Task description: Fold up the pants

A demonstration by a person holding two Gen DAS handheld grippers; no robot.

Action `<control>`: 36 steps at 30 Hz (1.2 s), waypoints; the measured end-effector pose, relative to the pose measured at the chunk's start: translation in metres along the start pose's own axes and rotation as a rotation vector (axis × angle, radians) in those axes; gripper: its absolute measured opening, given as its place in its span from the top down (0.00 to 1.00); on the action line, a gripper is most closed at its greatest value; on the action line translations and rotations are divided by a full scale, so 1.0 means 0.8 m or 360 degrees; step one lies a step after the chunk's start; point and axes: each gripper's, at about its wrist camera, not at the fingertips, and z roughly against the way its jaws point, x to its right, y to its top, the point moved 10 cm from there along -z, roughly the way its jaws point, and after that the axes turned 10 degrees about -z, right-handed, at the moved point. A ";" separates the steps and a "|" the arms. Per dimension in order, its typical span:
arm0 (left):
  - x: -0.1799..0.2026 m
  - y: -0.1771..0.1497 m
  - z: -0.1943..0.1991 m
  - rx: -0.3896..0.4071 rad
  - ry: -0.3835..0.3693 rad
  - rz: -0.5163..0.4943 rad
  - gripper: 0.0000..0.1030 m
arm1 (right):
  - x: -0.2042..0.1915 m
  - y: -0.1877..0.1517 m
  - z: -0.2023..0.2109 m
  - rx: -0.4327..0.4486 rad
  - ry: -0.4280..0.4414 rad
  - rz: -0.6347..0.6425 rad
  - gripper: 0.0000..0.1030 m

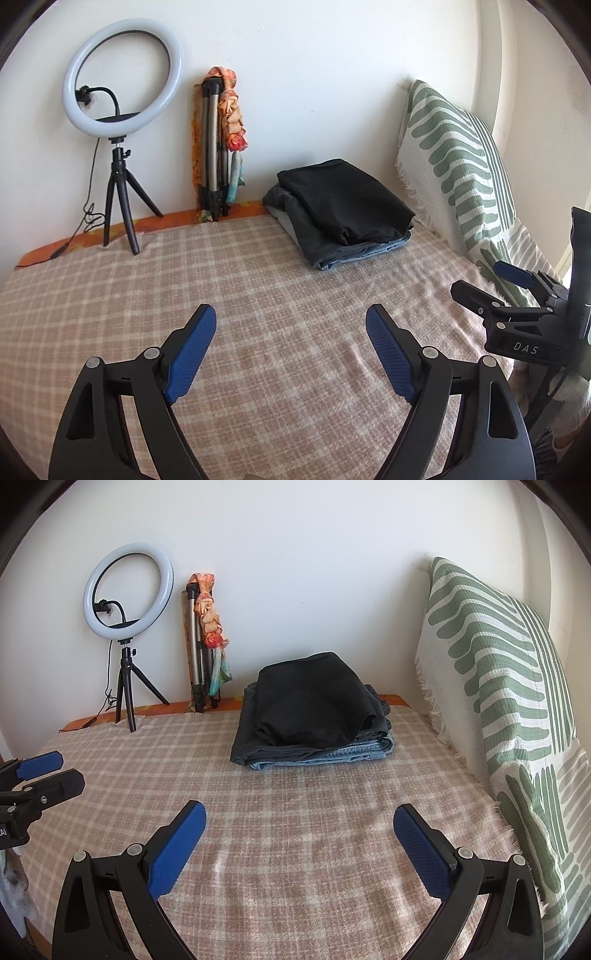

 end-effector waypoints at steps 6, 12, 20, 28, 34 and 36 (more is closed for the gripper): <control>0.002 -0.012 -0.005 -0.0033 0.0067 -0.0098 0.19 | 0.000 -0.003 -0.007 -0.0023 -0.0010 -0.0004 0.00; 0.001 -0.016 -0.002 -0.0048 0.0103 -0.0108 0.19 | -0.008 -0.003 -0.006 -0.0016 0.0002 0.0013 0.00; -0.001 -0.020 0.002 -0.0069 0.0163 -0.0123 0.19 | -0.008 -0.005 -0.008 -0.0010 -0.0013 0.0027 0.00; 0.003 -0.021 0.004 -0.0086 0.0168 -0.0135 0.19 | -0.008 -0.007 -0.007 -0.0003 -0.0037 0.0050 0.00; 0.008 -0.018 0.008 -0.0075 0.0197 -0.0168 0.19 | -0.010 -0.006 -0.007 0.0012 -0.0042 0.0066 0.00; 0.009 -0.018 0.009 -0.0076 0.0198 -0.0173 0.19 | -0.011 -0.006 -0.006 0.0012 -0.0039 0.0063 0.00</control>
